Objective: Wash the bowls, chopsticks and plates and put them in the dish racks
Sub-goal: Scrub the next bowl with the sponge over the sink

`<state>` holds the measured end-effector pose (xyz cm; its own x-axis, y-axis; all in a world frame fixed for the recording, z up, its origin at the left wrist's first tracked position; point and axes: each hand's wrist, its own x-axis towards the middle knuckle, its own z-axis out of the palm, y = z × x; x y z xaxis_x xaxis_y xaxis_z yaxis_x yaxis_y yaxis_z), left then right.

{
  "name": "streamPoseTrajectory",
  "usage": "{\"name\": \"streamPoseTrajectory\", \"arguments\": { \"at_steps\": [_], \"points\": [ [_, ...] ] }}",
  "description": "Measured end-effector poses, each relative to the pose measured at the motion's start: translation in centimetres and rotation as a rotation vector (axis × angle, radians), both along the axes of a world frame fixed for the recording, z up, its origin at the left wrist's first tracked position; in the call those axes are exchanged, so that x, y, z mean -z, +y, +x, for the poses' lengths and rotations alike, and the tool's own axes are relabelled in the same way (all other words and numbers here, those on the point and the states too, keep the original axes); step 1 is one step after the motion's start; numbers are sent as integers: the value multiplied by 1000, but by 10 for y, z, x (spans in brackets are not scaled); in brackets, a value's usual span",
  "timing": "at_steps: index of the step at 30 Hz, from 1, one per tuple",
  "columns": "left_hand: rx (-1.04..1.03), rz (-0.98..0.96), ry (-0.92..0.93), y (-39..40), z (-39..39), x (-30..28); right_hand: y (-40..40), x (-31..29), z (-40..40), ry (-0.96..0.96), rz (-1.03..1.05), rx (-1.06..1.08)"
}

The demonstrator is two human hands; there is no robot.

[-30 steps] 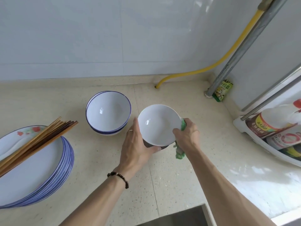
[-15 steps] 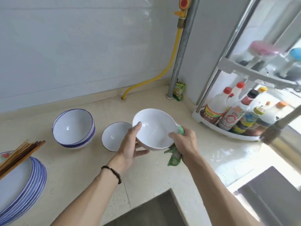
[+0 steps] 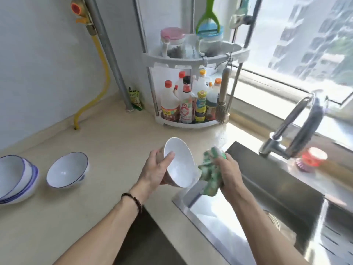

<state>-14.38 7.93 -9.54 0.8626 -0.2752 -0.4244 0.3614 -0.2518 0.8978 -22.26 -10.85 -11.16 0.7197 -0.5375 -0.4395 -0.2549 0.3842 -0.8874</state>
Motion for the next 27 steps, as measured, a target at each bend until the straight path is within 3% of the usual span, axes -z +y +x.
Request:
{"name": "streamPoseTrajectory", "arguments": {
  "at_steps": [5, 10, 17, 22, 24, 27],
  "points": [
    [259, 388, -255, -58, -26, 6, -42, 12, -52, -54, 136, 108],
    [425, 603, -420, -94, -47, 3, -62, 19, -88, -92, 176, 95],
    [451, 610, -404, -113, -59, -4, -67, 28, -103, -136, 261, 97],
    [381, 470, -315, -115, -60, -3, -59, 29, -104, -137, 51, 64],
    [312, 328, -228, -114, -64, -3, -47, 22, -101, -181, -75, -126],
    [200, 221, -152, -115, -67, 5, -14, 14, -97, -182, -402, -613]
  ]
}}
